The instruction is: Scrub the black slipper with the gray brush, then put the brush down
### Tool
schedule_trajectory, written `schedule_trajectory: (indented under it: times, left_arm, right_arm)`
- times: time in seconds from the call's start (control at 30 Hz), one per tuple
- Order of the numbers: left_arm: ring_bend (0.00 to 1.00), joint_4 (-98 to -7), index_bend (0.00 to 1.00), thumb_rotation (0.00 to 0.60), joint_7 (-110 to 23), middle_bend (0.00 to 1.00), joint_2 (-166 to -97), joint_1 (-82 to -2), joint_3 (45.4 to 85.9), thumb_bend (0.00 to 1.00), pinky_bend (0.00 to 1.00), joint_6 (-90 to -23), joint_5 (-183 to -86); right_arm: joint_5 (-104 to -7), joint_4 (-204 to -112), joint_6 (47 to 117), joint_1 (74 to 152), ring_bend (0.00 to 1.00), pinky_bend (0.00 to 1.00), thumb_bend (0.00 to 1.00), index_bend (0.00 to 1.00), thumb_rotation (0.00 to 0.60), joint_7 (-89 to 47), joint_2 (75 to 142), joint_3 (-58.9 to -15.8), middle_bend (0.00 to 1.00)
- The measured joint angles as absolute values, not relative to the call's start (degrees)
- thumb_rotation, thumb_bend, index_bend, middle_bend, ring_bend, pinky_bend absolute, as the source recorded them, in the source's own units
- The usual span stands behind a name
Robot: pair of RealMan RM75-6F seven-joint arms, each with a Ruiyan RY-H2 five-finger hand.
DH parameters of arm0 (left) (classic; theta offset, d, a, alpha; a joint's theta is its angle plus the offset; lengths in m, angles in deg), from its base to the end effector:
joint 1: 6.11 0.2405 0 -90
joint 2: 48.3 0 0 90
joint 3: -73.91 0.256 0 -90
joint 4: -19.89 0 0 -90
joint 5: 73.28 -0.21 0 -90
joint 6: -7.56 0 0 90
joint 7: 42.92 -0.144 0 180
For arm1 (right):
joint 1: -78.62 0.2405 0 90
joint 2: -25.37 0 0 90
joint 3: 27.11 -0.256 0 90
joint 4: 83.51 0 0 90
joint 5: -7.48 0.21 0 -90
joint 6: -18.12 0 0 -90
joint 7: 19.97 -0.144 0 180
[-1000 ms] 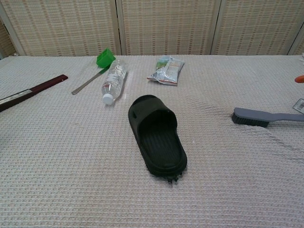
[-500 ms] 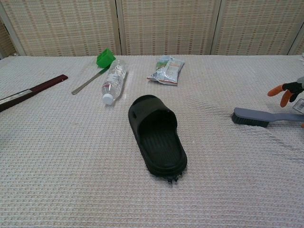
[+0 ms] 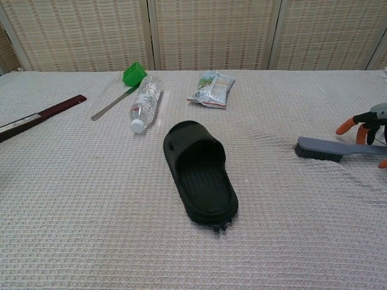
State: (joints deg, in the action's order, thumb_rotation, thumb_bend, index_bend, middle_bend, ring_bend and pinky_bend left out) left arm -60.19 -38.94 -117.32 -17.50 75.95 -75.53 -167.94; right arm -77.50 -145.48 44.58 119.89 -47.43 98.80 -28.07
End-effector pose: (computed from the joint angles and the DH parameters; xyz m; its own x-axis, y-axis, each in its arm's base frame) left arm -0.3142 0.2003 0.1265 0.4784 0.0671 0.8755 0.8575 -0.2506 -0.4494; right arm -0.3206 -0.3730 0.0772 0.4170 -0.6198 0.6648 -0.8887 -0.1248 0.4411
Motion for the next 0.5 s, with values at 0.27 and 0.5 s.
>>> schedule_trajectory:
  times: [0.27,0.5]
  left_arm:
    - [0.0,-60.2,0.0,0.6,-37.4,0.0,-117.0,-17.9,76.3,0.54,0.26,-74.8,-168.2]
    - [0.0,-59.9,0.0,0.6,-37.4,0.0,-117.0,-18.0,76.3,0.54,0.26,-74.4,-167.9]
  right_arm:
    - [-78.7,-145.3,43.2,121.6,0.36,0.53,0.06,0.22,0.6,-52.4,98.7,-26.8,0.4]
    - [-80.1,-146.0,42.9,122.5,0.36,0.54,0.06,0.24,0.6,-54.9,97.7,-24.8,0.41]
